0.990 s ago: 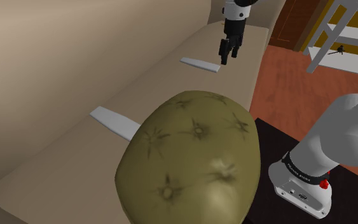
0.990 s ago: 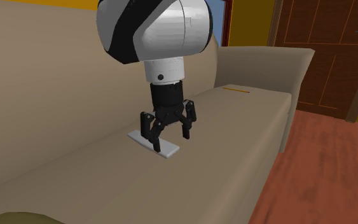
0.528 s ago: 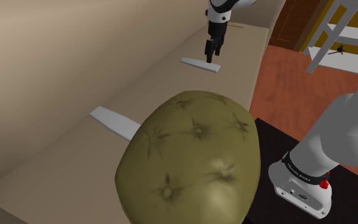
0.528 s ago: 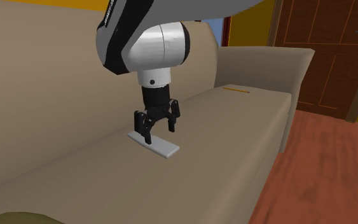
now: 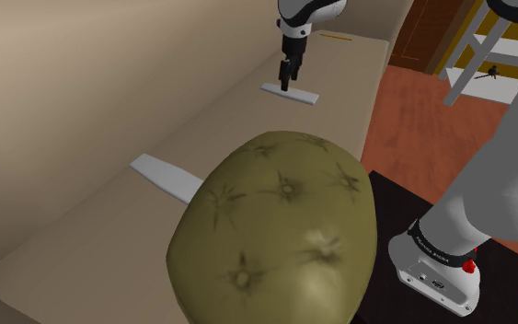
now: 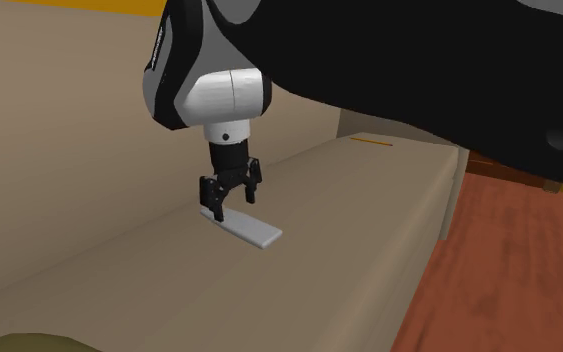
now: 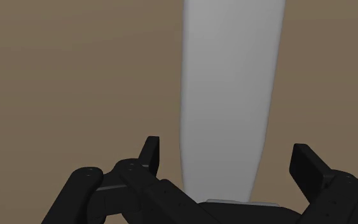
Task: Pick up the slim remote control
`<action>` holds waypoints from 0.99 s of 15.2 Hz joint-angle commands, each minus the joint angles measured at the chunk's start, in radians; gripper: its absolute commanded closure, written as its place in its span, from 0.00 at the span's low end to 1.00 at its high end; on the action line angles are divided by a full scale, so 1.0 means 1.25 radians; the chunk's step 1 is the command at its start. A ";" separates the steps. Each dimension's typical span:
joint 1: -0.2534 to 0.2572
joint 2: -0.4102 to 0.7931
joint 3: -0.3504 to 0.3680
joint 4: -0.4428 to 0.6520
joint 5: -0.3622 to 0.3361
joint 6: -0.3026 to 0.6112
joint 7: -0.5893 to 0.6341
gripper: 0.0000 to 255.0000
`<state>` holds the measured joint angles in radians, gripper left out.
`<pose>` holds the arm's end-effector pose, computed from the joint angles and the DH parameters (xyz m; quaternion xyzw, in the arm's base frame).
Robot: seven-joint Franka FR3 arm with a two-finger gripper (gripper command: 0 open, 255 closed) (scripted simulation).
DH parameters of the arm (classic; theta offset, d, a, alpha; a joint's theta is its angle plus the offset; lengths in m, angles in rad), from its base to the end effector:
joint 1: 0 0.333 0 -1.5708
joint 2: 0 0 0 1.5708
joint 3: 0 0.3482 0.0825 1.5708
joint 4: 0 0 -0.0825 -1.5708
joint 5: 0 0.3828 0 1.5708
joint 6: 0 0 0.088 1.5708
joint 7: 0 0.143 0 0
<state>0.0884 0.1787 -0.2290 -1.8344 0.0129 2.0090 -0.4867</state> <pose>0.6063 -0.0784 0.4310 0.9851 0.1712 -0.0041 0.0137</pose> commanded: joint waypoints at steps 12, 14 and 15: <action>0.000 0.022 0.002 -0.034 0.006 0.057 -0.003 1.00; -0.001 0.022 0.002 -0.034 0.006 0.057 -0.003 1.00; -0.001 0.023 0.002 -0.034 0.006 0.057 -0.003 1.00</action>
<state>0.0877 0.2051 -0.2266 -1.8760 0.0206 2.0803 -0.4905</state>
